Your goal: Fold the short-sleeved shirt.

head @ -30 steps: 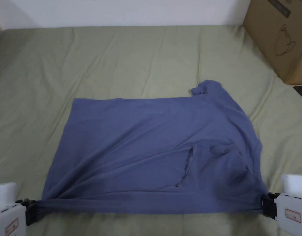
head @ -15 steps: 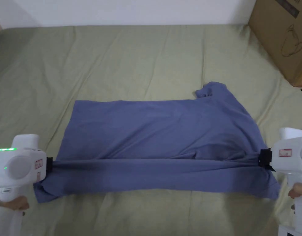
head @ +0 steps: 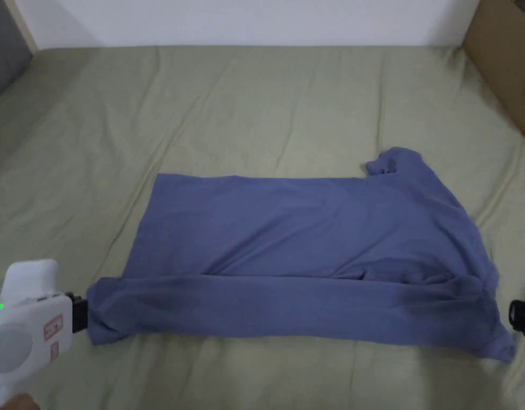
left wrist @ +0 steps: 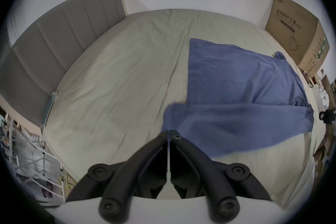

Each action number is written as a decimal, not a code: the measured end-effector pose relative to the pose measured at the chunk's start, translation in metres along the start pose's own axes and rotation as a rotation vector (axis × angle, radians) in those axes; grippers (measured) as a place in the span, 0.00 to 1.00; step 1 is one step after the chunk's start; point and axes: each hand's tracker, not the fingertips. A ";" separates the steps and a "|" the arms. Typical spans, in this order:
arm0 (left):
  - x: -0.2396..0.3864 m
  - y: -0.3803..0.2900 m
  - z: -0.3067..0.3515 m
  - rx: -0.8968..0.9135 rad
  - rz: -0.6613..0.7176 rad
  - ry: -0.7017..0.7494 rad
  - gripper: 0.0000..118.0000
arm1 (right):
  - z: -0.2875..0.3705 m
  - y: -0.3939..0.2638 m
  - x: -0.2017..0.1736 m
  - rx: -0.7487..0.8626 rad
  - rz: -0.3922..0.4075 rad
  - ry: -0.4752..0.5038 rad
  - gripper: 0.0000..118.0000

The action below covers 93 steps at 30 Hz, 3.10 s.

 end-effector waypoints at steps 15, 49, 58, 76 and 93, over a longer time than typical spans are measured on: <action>-0.005 -0.015 -0.058 -0.079 0.057 -0.043 0.67 | -0.004 -0.043 -0.001 -0.072 -0.056 0.017 0.00; -0.004 -0.014 0.014 -0.072 -0.013 -0.110 0.00 | 0.009 -0.013 0.007 -0.094 0.026 0.052 0.07; 0.007 -0.097 0.021 -0.144 -0.069 -0.095 0.03 | 0.003 -0.098 0.033 -0.177 -0.103 0.066 0.19; 0.044 -0.045 0.035 -0.031 -0.019 -0.138 0.00 | 0.035 -0.063 0.010 -0.049 0.014 0.022 0.00; 0.062 0.016 -0.001 -0.040 -0.017 -0.149 0.00 | -0.093 0.166 0.013 0.025 0.021 0.057 0.77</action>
